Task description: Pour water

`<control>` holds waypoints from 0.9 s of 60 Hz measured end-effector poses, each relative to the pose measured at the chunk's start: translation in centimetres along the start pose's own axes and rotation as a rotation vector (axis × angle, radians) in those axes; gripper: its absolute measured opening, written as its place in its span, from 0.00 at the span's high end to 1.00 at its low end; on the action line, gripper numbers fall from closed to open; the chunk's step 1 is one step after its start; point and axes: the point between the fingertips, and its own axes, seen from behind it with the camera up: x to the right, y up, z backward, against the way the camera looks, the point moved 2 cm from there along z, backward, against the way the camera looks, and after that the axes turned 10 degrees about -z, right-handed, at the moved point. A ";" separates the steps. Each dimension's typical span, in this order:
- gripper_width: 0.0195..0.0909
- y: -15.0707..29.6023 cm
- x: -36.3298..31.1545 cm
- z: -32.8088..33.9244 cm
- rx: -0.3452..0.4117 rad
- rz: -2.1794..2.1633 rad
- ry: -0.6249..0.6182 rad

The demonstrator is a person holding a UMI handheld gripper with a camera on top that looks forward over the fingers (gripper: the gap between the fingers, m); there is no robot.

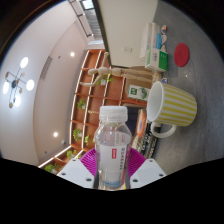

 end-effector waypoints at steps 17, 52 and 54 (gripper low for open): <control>0.73 3.3 -0.2 -2.7 0.056 -0.451 0.029; 0.73 3.7 -4.4 -2.4 0.001 -0.036 -0.018; 0.73 4.3 -5.1 -2.4 0.006 0.113 -0.042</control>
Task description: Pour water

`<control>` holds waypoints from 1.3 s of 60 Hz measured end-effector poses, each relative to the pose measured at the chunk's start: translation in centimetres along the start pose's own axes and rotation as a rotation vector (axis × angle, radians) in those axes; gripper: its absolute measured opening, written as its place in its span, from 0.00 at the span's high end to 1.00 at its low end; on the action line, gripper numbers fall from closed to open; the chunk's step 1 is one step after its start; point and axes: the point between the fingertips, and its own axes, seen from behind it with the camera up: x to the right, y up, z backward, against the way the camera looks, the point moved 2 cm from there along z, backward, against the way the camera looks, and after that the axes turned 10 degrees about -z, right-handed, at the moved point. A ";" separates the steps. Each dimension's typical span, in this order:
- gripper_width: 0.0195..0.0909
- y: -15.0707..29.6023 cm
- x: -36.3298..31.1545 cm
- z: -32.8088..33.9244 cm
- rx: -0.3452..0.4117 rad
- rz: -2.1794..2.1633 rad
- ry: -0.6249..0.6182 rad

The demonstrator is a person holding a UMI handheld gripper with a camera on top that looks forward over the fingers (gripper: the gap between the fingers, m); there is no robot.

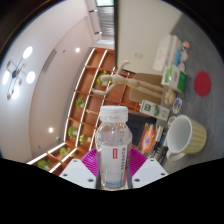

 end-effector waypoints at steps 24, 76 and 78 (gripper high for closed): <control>0.73 16.6 2.2 3.9 0.312 1.195 -0.446; 0.45 24.7 15.0 0.6 0.271 1.248 -0.542; 0.32 24.6 15.3 0.8 0.252 1.254 -0.552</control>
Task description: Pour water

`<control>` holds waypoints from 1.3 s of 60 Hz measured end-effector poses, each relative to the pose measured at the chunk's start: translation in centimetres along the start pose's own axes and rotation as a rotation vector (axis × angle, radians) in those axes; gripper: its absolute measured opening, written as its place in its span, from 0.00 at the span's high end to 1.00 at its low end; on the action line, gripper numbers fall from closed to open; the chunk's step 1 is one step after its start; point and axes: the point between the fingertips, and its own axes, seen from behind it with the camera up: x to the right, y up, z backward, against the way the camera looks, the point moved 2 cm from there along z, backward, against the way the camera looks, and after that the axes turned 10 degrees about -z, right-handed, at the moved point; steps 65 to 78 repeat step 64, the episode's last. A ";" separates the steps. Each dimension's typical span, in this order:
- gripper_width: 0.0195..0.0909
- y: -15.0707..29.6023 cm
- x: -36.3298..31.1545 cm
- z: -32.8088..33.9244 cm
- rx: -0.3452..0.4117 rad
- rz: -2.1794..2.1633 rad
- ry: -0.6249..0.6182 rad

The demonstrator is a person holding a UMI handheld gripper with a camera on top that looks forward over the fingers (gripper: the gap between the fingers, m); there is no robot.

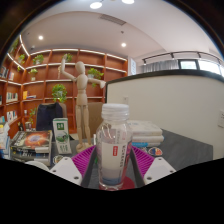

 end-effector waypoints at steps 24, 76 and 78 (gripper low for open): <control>0.11 2.4 -0.6 15.2 -0.032 -0.059 0.154; 0.12 9.1 -2.3 30.6 0.039 -0.024 0.318; 0.12 9.1 -2.3 30.6 0.039 -0.024 0.318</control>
